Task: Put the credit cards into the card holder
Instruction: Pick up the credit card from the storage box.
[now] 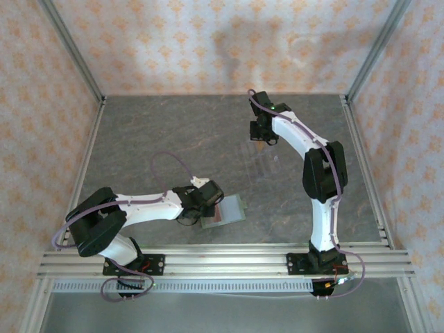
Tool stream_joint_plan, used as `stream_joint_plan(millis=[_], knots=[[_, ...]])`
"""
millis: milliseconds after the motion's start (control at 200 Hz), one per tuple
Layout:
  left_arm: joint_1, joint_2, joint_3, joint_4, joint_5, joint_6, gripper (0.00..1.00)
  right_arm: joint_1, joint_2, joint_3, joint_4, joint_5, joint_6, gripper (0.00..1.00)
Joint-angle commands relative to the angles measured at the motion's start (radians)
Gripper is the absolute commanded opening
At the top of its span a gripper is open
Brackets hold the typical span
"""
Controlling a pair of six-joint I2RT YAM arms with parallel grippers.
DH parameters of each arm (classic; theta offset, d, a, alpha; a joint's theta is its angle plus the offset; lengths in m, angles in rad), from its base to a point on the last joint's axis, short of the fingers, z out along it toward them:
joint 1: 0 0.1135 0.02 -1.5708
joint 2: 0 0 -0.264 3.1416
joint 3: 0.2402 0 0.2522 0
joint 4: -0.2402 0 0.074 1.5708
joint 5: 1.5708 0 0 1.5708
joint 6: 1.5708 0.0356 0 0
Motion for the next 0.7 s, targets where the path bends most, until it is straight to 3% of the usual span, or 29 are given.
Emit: stream_joint_plan(millis=[0,165,696], knots=[[0.011,0.022,-0.03,-0.027,-0.005,-0.006,0.38,-0.003,-0.024,0.037,-0.068,-0.003,-0.016,0.06],[0.011,0.021,-0.039,-0.006,0.012,0.004,0.38,-0.003,-0.02,0.058,-0.09,-0.018,-0.021,0.0],[0.011,-0.007,-0.039,-0.006,0.026,0.006,0.38,-0.004,-0.061,0.125,-0.156,-0.049,-0.049,0.0]])
